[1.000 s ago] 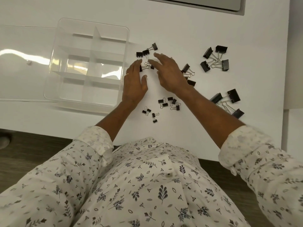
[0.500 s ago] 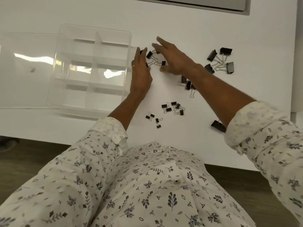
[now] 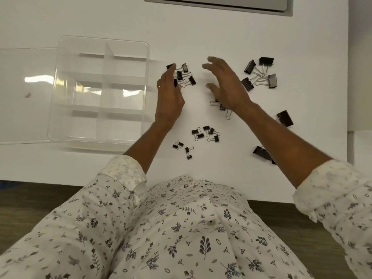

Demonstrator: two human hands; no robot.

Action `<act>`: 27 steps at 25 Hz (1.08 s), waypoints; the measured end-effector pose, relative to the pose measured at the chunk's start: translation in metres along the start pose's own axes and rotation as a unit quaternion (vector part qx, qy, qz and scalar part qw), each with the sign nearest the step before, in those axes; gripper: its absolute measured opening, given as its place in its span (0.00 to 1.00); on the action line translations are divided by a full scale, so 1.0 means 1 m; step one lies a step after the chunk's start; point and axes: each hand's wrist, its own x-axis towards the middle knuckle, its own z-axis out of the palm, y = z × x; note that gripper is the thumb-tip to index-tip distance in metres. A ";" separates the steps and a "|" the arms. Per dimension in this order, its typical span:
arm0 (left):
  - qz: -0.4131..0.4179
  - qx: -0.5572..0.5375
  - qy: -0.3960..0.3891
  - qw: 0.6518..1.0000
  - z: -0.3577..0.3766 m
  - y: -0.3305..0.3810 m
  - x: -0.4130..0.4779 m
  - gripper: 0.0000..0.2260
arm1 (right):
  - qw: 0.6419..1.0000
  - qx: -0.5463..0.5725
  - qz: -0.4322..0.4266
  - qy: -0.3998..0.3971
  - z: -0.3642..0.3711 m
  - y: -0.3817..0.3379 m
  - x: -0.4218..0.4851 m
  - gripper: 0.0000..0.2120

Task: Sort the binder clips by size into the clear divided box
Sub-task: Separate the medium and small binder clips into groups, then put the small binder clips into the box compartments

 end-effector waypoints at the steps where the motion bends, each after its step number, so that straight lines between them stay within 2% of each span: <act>1: 0.003 -0.002 0.001 1.000 -0.003 0.004 -0.008 0.25 | 0.999 0.024 0.008 0.030 -0.002 -0.001 -0.015 0.22; 5: 0.025 -0.004 -0.032 0.999 -0.017 0.005 -0.059 0.23 | 0.991 0.101 0.059 0.065 0.006 -0.020 -0.093 0.12; 9: 0.029 0.014 -0.078 0.996 -0.035 -0.006 -0.114 0.20 | 0.992 0.110 0.056 -0.001 0.031 -0.046 -0.155 0.10; 12: 0.046 0.055 -0.109 0.991 -0.047 -0.013 -0.145 0.19 | 0.992 0.099 0.017 -0.071 0.050 -0.063 -0.177 0.14; 15: 0.081 0.103 -0.155 0.979 -0.053 -0.017 -0.163 0.18 | 0.994 0.030 -0.002 -0.108 0.068 -0.071 -0.179 0.21; 17: 0.095 0.120 -0.147 0.977 -0.052 -0.017 -0.172 0.15 | 0.995 0.003 -0.007 -0.103 0.077 -0.076 -0.175 0.20; 22: 0.051 0.119 -0.105 0.986 -0.051 -0.013 -0.181 0.11 | 0.998 -0.017 -0.067 -0.013 0.087 -0.076 -0.180 0.06; 27: -0.035 0.086 -0.133 0.987 -0.059 0.000 -0.168 0.10 | 0.998 -0.022 -0.057 -0.002 0.082 -0.079 -0.183 0.07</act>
